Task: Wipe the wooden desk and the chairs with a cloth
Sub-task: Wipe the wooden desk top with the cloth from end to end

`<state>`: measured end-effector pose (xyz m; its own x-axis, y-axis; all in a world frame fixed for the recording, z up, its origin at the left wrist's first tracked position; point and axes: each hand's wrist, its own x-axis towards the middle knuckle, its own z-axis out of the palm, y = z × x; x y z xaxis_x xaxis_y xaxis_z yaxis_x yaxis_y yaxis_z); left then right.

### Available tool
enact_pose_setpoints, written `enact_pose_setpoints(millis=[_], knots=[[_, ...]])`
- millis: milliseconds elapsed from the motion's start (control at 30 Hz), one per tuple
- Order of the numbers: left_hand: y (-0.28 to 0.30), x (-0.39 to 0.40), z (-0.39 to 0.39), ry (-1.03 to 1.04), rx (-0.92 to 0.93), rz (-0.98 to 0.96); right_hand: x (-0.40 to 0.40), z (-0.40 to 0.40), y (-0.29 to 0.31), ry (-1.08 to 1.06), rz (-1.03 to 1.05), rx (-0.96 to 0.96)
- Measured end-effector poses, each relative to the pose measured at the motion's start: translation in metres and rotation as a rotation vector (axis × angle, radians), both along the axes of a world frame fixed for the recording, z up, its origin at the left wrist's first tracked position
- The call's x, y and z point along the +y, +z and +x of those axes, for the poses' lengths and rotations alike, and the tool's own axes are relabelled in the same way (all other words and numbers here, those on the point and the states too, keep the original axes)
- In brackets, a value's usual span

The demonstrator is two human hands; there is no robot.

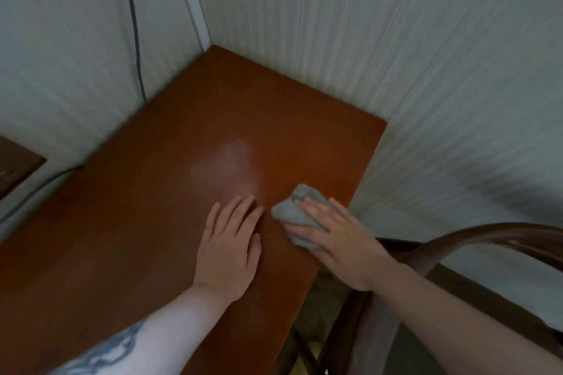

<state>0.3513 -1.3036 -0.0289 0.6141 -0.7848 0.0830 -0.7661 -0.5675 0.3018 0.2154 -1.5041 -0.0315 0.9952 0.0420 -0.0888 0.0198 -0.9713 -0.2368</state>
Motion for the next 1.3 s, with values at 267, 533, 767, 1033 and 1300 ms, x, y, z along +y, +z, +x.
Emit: enact_pose_setpoints(millis=[267,533,767,1033,1300], knots=[[-0.001,0.002,0.004,-0.041,0.100,0.071,0.020,0.096,0.002,-0.829,0.003,-0.069],[0.001,0.001,0.004,-0.040,0.115,0.098,-0.044,0.026,0.002,-0.169,0.036,-0.041],[-0.002,0.001,0.005,-0.052,0.132,0.092,-0.057,0.126,0.002,-0.980,0.061,-0.084],[-0.001,0.001,0.006,-0.043,0.163,0.093,-0.055,0.055,-0.002,-0.221,0.063,-0.112],[-0.004,0.003,0.006,-0.054,0.134,0.093,-0.065,0.145,0.003,-1.063,0.069,-0.100]])
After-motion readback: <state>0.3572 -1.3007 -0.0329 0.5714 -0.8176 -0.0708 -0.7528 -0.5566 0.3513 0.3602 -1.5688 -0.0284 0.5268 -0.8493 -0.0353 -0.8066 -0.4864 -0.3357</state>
